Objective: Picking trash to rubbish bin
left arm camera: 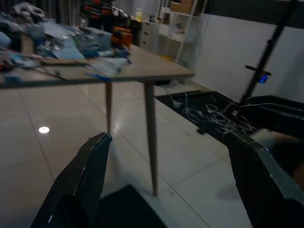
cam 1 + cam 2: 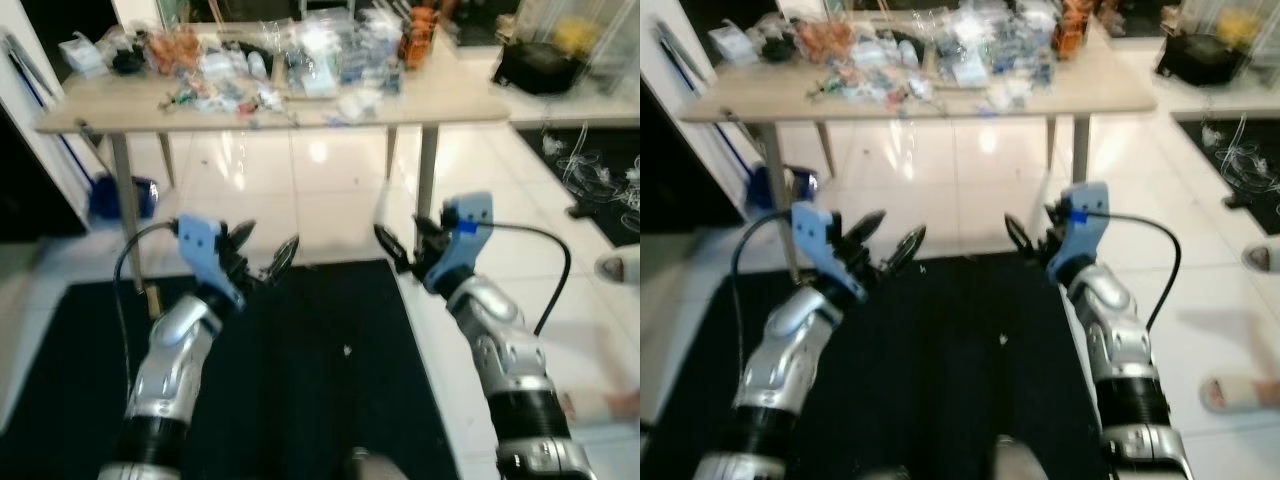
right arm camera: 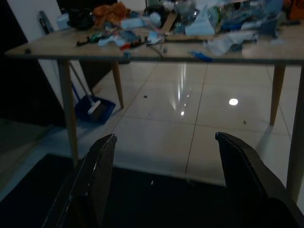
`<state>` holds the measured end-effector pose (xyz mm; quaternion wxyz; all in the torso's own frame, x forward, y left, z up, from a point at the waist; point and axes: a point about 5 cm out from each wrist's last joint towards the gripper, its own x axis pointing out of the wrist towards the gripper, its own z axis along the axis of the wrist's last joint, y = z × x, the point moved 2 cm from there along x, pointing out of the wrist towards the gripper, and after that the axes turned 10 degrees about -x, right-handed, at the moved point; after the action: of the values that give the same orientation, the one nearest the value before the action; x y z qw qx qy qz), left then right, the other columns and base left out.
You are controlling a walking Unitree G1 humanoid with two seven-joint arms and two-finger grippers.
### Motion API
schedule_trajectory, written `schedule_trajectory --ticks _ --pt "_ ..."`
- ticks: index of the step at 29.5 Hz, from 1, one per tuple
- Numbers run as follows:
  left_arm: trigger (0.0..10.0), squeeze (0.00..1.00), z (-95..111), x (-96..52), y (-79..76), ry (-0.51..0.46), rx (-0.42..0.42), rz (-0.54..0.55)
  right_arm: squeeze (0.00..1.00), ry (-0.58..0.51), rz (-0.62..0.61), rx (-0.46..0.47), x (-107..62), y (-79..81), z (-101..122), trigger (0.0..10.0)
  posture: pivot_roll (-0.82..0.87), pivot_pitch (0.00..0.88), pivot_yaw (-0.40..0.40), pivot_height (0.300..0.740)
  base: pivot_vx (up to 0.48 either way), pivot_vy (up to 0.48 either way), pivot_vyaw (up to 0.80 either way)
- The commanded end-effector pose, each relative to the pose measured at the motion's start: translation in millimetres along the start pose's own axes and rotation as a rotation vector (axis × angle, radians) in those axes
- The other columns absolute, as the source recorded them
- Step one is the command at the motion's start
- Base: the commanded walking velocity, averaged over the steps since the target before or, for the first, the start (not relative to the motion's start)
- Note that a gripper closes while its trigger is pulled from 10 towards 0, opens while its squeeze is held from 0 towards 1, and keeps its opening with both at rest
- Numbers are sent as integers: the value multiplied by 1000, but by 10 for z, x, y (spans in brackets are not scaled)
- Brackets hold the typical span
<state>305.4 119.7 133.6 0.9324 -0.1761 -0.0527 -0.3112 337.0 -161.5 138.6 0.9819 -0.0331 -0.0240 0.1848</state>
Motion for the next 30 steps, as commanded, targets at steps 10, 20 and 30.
schedule_trajectory --ticks 10,20,30 --pt "10000 0 1 -26 18 2 1 4 0 13 5 12 2 43 -45 10000 -61 0 -15 740 480 0 -394" --pt "10000 0 6 -23 14 0 7 3 0 13 8 11 -1 43 -49 10000 -61 0 -16 740 480 0 0" --pt "10000 0 56 4 17 -15 18 5 0 4 28 2 -8 53 -48 10000 -61 0 -16 740 480 0 0"
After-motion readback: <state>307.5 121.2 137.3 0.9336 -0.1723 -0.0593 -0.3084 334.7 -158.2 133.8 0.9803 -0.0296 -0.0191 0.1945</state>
